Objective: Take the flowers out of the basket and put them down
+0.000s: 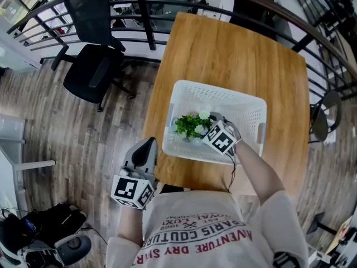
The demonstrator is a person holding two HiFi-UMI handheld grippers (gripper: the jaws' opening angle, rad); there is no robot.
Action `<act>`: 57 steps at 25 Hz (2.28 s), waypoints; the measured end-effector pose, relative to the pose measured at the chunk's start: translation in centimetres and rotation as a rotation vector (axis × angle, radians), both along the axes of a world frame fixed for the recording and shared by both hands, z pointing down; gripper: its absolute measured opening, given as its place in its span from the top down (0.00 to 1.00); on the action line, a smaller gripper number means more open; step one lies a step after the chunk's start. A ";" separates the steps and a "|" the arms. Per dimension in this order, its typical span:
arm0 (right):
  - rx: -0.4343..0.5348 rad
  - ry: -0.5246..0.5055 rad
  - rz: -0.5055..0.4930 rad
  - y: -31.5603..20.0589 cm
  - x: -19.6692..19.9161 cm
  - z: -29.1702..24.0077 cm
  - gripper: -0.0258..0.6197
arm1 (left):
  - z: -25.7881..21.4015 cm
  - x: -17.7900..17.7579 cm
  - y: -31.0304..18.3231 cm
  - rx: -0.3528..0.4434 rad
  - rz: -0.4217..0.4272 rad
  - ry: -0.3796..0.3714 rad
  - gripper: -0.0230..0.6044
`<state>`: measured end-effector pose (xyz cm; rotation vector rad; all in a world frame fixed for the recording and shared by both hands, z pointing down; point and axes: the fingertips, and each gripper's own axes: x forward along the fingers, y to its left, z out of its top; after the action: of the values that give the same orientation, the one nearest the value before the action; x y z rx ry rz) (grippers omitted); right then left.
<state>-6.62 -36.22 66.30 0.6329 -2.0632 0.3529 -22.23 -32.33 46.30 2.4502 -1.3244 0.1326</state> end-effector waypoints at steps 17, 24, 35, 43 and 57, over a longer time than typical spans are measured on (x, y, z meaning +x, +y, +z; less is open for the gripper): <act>0.336 -0.042 0.271 1.4 7.7 -16.9 0.28 | -6.4 7.6 -0.2 0.181 0.239 0.040 0.93; 0.451 -0.120 0.309 4.9 14.6 -21.6 0.28 | -7.3 15.4 2.2 0.202 0.244 0.064 0.93; 0.456 -0.152 0.361 10.9 30.8 -21.0 0.28 | -7.6 33.7 9.7 0.220 0.333 0.053 0.93; 0.339 -0.170 0.427 14.8 38.0 -12.7 0.28 | -3.8 40.7 13.5 0.141 0.336 0.022 0.93; 0.183 -0.193 0.470 16.8 38.6 1.0 0.29 | 2.0 42.2 15.4 0.009 0.290 -0.042 0.93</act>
<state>31.99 -19.43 67.29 1.2445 -2.1288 0.5122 19.98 -16.94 48.35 2.6471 -0.9798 0.2515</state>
